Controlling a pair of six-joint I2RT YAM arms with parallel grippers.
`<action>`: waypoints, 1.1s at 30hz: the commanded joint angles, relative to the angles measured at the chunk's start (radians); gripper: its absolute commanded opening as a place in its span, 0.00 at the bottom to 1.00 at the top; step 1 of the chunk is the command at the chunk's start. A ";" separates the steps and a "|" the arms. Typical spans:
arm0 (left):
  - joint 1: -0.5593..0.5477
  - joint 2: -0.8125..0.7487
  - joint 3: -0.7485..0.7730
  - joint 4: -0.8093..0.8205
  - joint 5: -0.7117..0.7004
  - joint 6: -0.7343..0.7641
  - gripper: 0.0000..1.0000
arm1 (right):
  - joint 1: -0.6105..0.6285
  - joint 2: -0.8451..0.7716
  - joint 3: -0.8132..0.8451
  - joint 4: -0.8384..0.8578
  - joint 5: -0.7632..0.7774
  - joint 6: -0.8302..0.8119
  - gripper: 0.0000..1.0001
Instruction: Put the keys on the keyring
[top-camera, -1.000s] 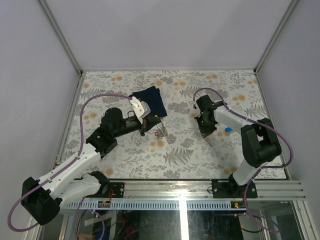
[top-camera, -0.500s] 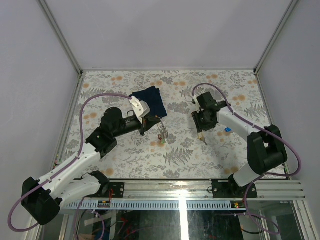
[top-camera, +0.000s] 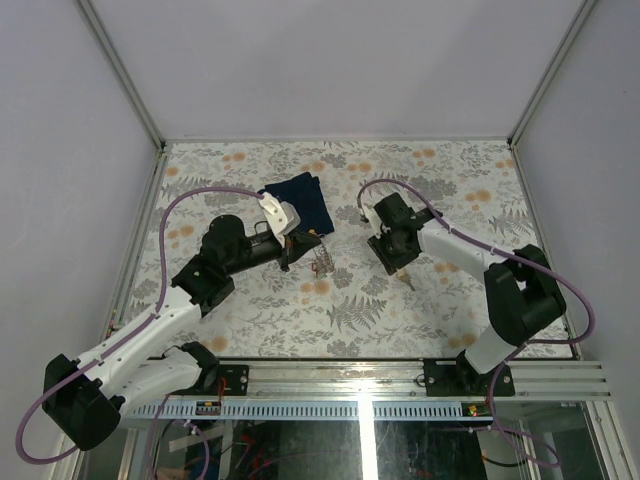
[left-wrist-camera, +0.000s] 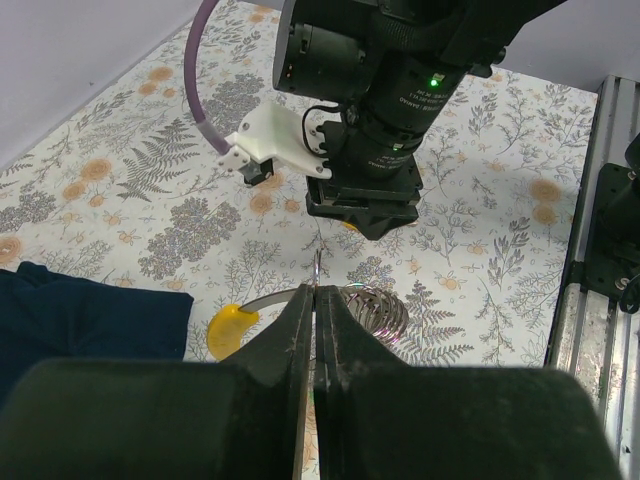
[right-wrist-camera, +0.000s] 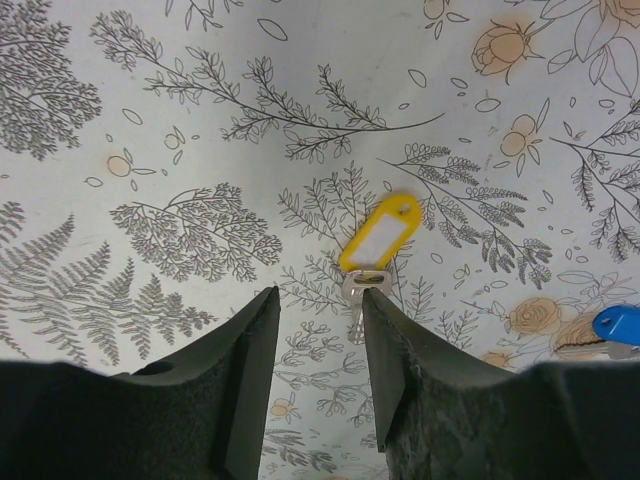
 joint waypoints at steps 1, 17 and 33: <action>0.008 -0.004 -0.004 0.094 0.016 -0.009 0.00 | -0.009 0.040 0.036 -0.024 0.021 -0.081 0.46; 0.010 -0.002 -0.006 0.095 0.021 -0.006 0.00 | -0.095 0.115 0.036 -0.035 -0.138 -0.113 0.44; 0.010 -0.001 -0.004 0.093 0.023 -0.005 0.00 | -0.107 0.135 0.039 -0.030 -0.168 -0.121 0.28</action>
